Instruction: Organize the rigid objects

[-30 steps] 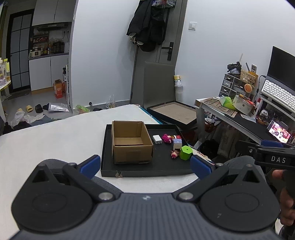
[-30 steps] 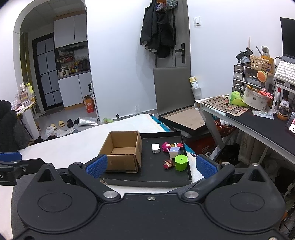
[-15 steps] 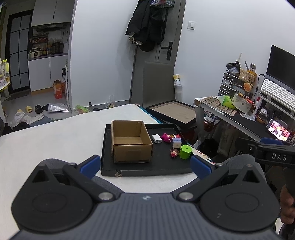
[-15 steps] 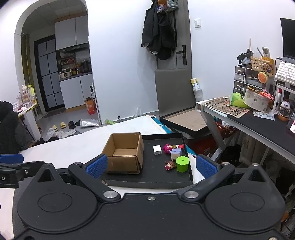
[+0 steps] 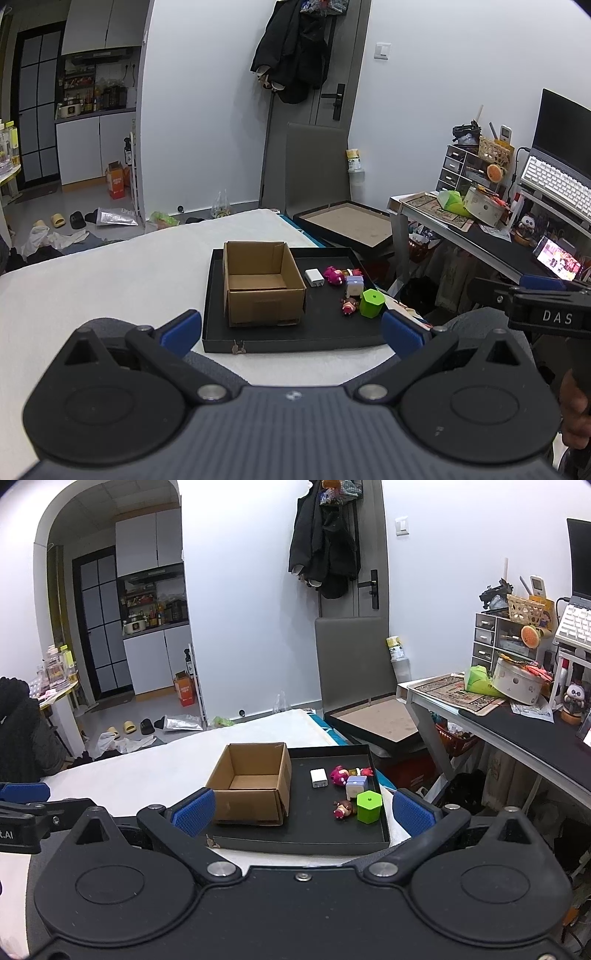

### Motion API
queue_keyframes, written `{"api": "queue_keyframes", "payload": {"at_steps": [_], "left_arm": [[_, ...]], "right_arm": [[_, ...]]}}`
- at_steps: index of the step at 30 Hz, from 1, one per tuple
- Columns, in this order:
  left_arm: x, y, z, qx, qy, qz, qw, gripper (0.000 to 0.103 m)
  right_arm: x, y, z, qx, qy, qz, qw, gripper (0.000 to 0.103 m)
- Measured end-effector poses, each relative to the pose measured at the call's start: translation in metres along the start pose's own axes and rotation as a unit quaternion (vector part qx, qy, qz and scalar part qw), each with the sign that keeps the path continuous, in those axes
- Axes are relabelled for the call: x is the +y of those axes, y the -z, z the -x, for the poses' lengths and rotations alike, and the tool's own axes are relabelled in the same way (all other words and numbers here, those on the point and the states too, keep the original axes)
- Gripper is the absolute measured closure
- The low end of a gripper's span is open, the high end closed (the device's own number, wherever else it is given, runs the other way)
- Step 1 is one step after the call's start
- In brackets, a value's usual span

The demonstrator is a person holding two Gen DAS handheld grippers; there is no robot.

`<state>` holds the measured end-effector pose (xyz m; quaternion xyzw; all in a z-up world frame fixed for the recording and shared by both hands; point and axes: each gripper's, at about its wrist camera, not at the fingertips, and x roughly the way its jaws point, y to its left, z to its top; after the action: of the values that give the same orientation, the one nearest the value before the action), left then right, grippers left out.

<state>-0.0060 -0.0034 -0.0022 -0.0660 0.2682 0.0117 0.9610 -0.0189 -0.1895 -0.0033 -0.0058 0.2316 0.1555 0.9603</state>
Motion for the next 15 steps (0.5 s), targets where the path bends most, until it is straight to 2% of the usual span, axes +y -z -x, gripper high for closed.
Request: {"api": "queue_keyframes", "payload": {"at_steps": [15], "left_arm": [[-0.0022,-0.0002,0.0020,-0.002,0.001,-0.003,1.0000,0.000]], "right_arm": [[0.0025,0.0012,0.0038,-0.002,-0.005,0.001,1.000,0.000]]}}
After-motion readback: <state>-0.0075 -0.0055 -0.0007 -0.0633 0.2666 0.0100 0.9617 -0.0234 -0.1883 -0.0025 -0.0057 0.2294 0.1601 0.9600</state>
